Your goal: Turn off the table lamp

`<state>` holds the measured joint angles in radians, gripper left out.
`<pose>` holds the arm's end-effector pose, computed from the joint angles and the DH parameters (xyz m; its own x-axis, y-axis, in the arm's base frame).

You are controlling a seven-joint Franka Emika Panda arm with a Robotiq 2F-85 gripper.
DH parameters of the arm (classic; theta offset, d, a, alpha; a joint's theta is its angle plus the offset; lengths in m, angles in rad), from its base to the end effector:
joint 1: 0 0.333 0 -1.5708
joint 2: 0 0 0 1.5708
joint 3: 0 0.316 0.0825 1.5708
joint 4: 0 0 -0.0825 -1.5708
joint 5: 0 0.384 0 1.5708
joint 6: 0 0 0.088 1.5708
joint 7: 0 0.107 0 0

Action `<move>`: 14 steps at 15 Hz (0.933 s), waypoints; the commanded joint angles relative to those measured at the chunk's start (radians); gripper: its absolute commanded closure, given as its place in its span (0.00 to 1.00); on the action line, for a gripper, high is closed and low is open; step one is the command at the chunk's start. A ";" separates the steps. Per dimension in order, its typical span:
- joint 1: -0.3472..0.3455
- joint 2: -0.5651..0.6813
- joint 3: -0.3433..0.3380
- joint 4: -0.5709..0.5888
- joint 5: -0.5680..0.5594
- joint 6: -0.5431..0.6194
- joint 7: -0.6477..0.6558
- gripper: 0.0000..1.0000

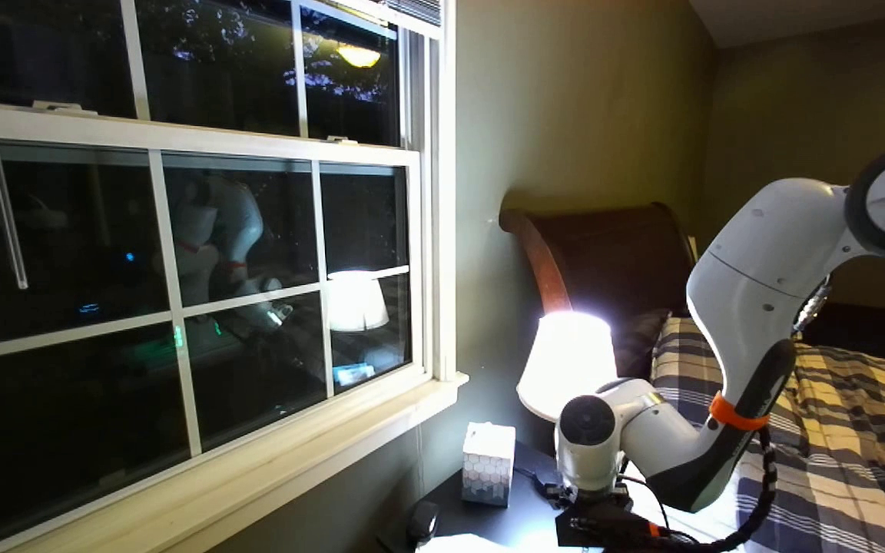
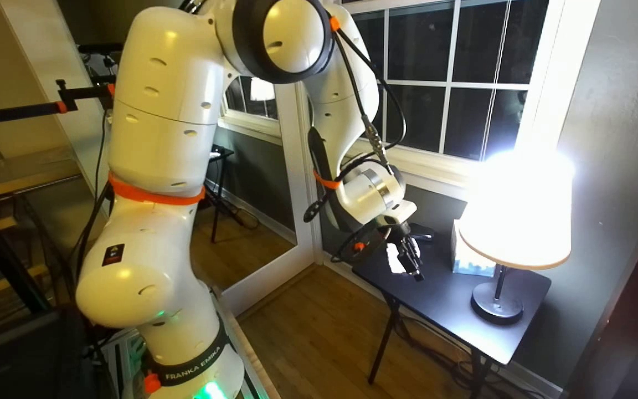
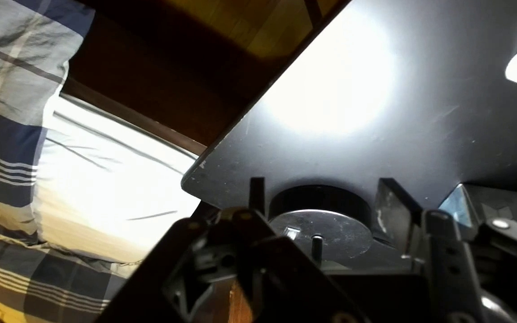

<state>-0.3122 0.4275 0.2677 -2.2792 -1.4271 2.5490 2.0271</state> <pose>0.5060 -0.0017 0.1579 0.6080 -0.5938 0.5270 -0.7517 -0.6442 0.1413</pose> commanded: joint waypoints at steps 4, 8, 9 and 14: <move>0.194 0.174 -0.233 0.189 -0.047 0.004 0.236 0.89; 0.240 0.247 -0.287 0.268 -0.061 -0.004 0.350 1.00; 0.250 0.262 -0.298 0.284 -0.060 -0.020 0.373 1.00; 0.270 0.310 -0.343 0.348 -0.080 -0.081 0.483 1.00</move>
<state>-0.0654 0.6946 -0.0449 -1.9806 -1.4619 2.5059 2.4145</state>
